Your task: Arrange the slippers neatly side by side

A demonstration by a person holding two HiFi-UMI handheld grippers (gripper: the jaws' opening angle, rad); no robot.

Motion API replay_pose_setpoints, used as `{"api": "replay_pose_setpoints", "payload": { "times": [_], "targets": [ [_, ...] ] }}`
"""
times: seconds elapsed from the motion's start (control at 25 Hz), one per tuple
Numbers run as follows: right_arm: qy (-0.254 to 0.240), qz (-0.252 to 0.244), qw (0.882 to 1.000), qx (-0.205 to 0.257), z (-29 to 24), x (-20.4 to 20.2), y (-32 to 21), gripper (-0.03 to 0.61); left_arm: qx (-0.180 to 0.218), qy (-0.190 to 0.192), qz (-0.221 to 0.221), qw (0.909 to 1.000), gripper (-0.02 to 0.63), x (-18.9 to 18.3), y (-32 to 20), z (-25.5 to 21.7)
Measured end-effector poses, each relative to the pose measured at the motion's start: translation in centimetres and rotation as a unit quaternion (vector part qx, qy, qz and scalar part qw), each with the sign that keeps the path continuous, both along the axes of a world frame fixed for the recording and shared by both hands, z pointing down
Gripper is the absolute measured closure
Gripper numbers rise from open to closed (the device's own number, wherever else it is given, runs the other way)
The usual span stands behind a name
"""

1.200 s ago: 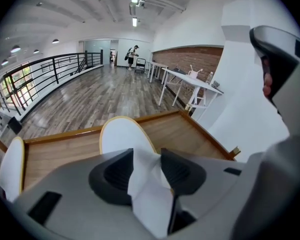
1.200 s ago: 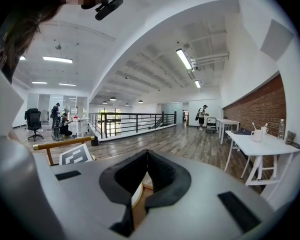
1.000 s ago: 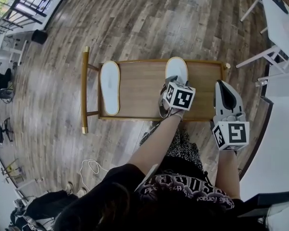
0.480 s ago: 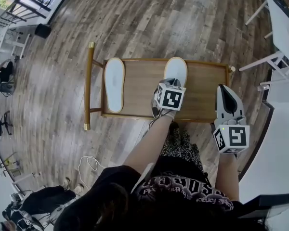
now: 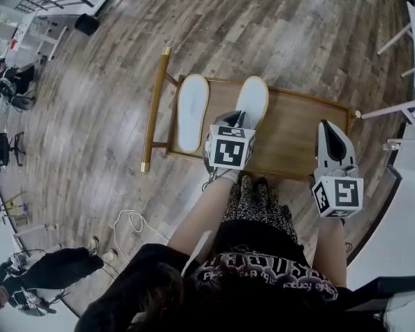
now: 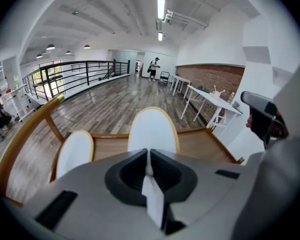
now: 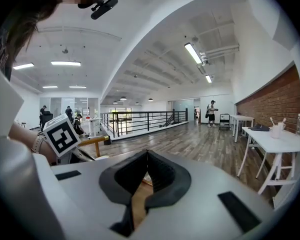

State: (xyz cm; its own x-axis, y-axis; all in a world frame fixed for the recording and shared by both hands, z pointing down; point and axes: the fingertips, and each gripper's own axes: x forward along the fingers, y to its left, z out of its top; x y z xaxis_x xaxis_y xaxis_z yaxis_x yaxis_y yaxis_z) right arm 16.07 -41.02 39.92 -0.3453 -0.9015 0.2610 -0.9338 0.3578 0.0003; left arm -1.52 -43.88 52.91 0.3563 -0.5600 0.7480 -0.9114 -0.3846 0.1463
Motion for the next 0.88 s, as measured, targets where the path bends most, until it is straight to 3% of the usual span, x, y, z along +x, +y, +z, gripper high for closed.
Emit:
{"api": "replay_pose_setpoints", "payload": {
  "times": [0.2,0.52,0.64,0.88],
  "targets": [
    [0.001,-0.024,1.000,-0.001,0.2,-2.6,-1.1,0.574,0.013,-0.025,-0.034,0.9990,0.603,-4.8,-0.2,-1.5],
    [0.015,-0.042,0.999,-0.008,0.5,-5.0,-2.1,0.574,-0.042,-0.017,-0.123,0.9914,0.603,-9.5,-2.7,5.9],
    [0.022,-0.042,0.999,-0.013,0.6,-5.3,-2.3,0.574,-0.055,-0.011,-0.114,0.9919,0.603,-9.0,-3.2,7.5],
    [0.026,-0.037,0.999,-0.023,1.1,-5.7,-2.6,0.574,-0.051,-0.030,-0.032,0.9978,0.603,-6.5,-3.7,8.4]
  ]
}}
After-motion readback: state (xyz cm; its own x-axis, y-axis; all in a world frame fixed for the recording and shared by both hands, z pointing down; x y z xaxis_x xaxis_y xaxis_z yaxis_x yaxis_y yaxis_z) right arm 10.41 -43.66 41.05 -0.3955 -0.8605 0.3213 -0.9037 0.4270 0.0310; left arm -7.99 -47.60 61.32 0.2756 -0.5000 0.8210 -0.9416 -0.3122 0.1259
